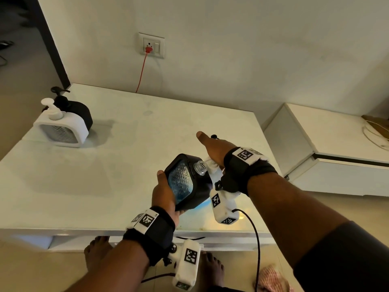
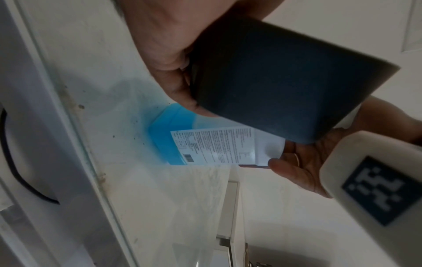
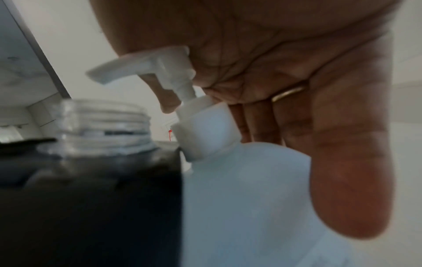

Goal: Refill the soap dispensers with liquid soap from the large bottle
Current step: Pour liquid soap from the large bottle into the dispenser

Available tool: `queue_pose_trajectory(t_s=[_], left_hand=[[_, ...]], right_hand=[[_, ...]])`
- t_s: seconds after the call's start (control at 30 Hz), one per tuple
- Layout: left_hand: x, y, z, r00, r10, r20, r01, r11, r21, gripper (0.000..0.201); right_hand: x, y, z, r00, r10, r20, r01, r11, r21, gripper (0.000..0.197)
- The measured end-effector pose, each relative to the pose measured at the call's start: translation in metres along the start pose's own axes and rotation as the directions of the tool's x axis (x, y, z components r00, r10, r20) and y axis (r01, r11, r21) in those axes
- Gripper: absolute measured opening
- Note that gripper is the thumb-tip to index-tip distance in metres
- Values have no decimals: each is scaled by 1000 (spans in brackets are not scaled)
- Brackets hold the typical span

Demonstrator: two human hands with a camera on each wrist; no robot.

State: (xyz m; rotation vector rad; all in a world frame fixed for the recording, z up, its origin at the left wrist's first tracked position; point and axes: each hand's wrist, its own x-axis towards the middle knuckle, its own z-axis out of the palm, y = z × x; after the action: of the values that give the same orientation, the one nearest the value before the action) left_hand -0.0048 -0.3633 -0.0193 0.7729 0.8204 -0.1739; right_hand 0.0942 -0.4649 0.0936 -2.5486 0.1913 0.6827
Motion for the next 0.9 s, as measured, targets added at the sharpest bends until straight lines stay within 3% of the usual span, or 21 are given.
queue_pose_trajectory(t_s=[0.4,0.6,0.7,0.9], left_hand=[[3,-1,-3,1000,-16,10,16,1000,6,45],[1,2,-1,1000,-7,12,7,1000,-6,45],[0,2,-2,1000,-11,12,11,1000,-15,49],[0,0,-1,1000,-12,-6,12,1000,-19,43]], right_hand=[[11,10,12,983,54,-177,-64,997,-53,74],[-10,-5,-6,1000,2,0,-2,1000,27,76],[-19,-4,-11,997,-2,74,-1,999,48,89],[-5,-1,2,999,-19,-28,18,1000,-3,79]])
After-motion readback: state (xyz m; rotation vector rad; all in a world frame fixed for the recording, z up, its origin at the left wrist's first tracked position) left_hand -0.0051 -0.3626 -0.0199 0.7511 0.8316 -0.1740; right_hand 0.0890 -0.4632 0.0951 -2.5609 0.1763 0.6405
